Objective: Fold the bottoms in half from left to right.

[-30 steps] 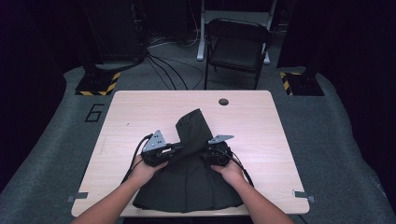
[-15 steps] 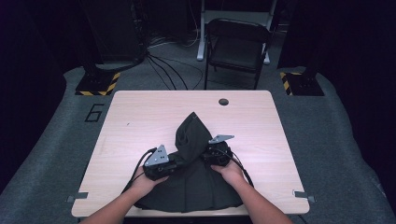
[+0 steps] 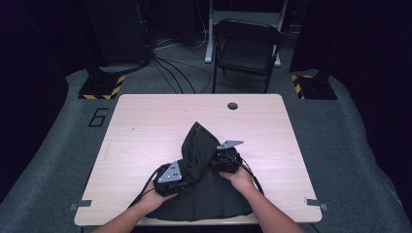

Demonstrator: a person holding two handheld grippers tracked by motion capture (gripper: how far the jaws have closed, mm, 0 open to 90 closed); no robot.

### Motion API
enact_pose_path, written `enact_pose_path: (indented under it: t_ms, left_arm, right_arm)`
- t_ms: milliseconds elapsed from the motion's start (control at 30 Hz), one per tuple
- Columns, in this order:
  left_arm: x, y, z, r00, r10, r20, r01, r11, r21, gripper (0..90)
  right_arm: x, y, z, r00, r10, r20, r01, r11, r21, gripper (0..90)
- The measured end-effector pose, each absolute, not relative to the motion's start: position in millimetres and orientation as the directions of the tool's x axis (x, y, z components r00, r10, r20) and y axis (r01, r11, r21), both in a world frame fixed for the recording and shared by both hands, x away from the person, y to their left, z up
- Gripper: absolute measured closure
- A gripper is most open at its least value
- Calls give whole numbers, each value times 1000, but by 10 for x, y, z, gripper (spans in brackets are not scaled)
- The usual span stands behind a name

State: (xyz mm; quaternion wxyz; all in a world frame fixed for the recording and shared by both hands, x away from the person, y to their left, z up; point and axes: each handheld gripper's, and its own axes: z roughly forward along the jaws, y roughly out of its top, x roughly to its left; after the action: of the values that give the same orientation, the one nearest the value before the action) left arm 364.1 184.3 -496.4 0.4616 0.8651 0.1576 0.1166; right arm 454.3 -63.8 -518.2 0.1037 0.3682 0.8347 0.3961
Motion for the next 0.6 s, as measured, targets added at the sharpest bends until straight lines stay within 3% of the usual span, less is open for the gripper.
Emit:
enact_pose_path:
  t_ms: [600]
  left_arm:
    - [3639, 1803, -5124, 932, 357, 62, 163, -566, 808, 835]
  right_arm:
    - [4477, -681, -4940, -737, 671, 81, 510, 474, 717, 439]
